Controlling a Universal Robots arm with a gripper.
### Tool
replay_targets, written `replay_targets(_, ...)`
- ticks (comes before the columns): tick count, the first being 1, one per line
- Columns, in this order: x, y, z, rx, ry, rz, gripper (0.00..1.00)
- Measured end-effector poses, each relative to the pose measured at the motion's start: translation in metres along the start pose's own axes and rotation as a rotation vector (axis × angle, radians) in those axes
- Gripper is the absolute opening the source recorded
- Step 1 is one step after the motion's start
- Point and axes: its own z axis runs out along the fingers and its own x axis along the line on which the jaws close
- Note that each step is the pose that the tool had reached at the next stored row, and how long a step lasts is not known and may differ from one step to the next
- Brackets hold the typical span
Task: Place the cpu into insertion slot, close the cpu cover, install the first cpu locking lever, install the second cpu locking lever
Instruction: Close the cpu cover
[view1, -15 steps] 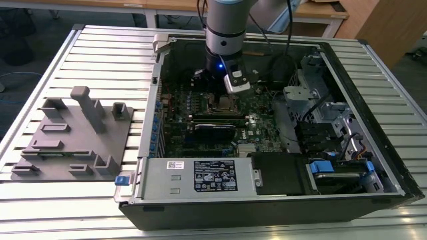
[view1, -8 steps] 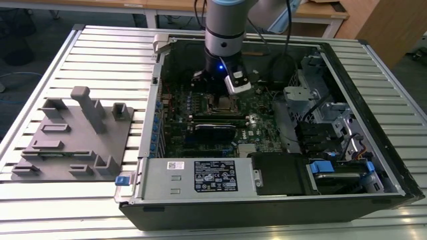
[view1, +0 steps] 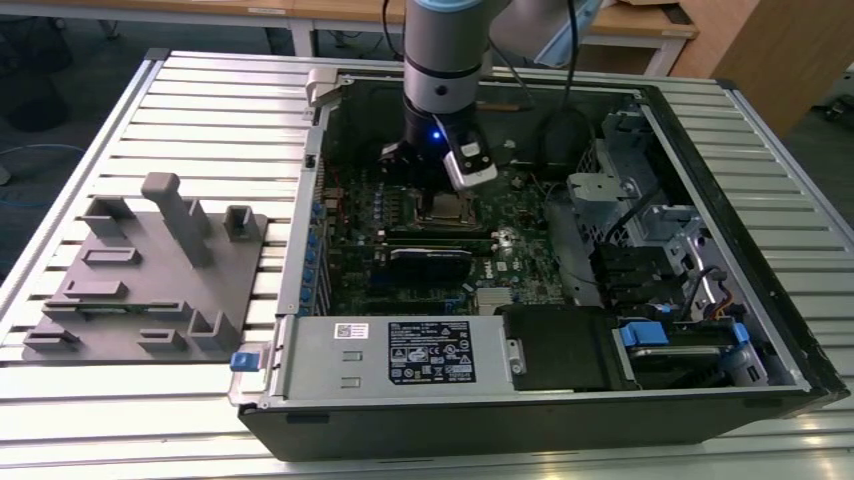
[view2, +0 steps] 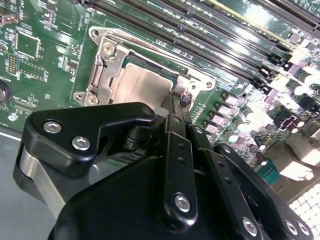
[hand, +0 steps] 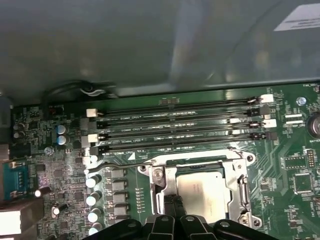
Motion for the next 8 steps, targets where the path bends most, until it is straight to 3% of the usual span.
replay_targets(8, 0.0017, -0.0002, 0.0008, 0.0001, 0.0001, -0.002, 0.10)
